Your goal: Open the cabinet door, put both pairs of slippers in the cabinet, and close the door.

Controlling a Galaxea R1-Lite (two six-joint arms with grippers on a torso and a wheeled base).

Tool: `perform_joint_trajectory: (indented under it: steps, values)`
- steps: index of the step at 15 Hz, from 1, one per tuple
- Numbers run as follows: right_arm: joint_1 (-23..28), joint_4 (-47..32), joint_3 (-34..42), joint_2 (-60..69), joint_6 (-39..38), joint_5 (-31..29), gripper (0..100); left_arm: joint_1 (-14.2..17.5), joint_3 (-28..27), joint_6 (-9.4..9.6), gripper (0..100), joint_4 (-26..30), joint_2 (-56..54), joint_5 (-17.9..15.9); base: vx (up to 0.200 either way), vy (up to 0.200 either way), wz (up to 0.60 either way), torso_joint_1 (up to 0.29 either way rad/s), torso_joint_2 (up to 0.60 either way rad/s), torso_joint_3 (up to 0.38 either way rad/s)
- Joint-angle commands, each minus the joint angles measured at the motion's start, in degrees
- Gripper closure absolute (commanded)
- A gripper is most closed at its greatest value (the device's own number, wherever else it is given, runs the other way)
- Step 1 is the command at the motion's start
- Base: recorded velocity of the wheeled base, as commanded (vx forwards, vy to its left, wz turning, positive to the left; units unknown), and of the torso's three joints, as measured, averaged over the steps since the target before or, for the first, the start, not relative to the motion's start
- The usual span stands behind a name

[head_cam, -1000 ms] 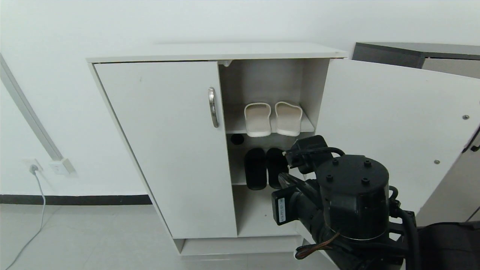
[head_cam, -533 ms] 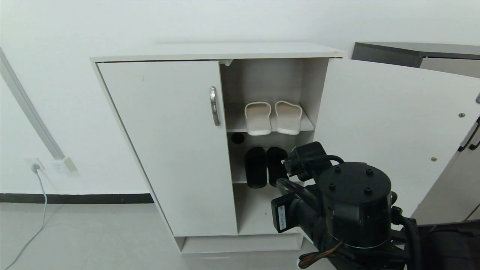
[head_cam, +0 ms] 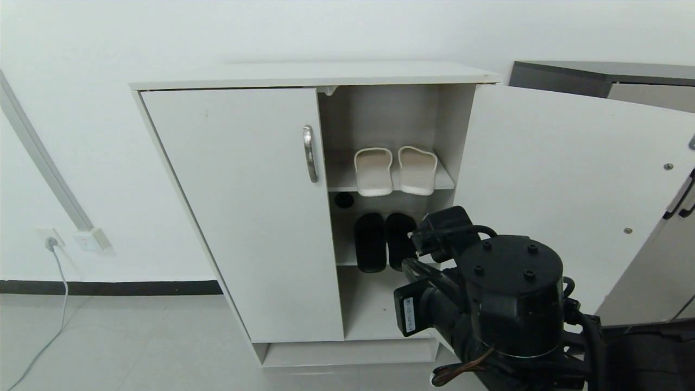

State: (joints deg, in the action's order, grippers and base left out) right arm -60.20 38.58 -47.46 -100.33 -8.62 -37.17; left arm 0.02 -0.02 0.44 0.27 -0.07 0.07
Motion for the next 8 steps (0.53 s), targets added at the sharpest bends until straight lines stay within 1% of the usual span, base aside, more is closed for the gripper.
perform_joint_trajectory:
  steps: [1,8]
  values:
    - [0.0,0.0,0.0,-0.2,0.0,-0.1,100,0.0,-0.1,0.0,100,0.0,0.1,0.0,0.0,0.0,0.0,0.0,0.0,0.0]
    - [0.2,0.0,0.0,-0.1,0.1,-0.2,100,0.1,0.0,0.0,100,0.0,0.1,0.0,0.0,0.0,0.0,0.0,0.0,0.0]
